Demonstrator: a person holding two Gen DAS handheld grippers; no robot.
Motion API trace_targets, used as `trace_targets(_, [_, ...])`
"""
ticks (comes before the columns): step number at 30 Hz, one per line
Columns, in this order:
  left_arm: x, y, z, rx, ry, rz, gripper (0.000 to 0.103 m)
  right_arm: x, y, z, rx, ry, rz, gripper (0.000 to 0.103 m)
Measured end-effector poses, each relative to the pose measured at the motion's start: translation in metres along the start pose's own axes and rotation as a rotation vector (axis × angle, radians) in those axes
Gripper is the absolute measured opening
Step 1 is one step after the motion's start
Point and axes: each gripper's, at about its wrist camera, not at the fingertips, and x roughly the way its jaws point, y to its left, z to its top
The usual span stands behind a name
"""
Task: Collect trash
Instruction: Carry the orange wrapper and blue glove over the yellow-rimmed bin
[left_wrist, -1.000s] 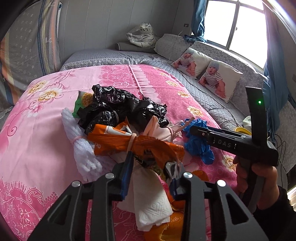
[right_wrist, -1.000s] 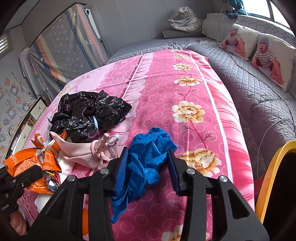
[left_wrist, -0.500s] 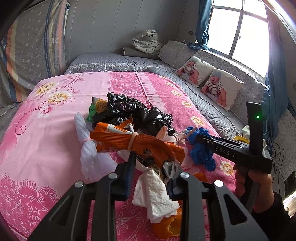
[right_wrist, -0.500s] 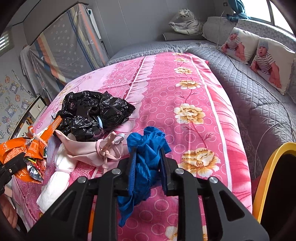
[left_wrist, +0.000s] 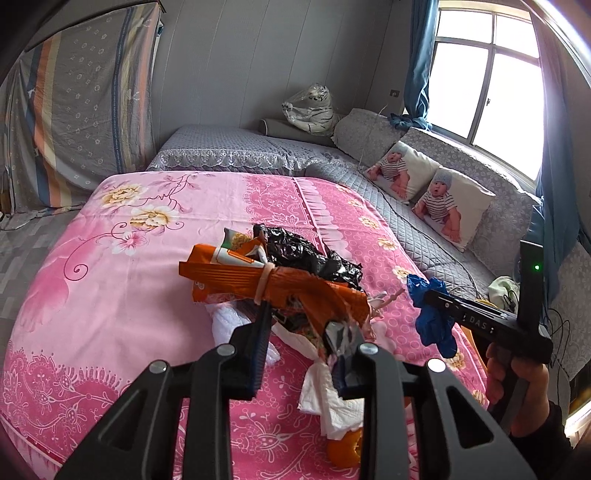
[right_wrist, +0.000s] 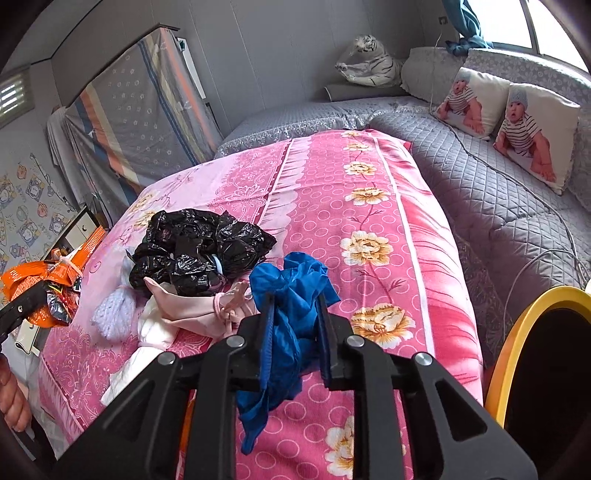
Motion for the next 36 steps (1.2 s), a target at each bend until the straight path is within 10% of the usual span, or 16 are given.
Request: trace_targets(36, [0.064,-0.127,0.011,0.201,0.074,-0.142,0.026,-0.067,-0.105,-0.009,0.158,-0.11,-0.123,0.019])
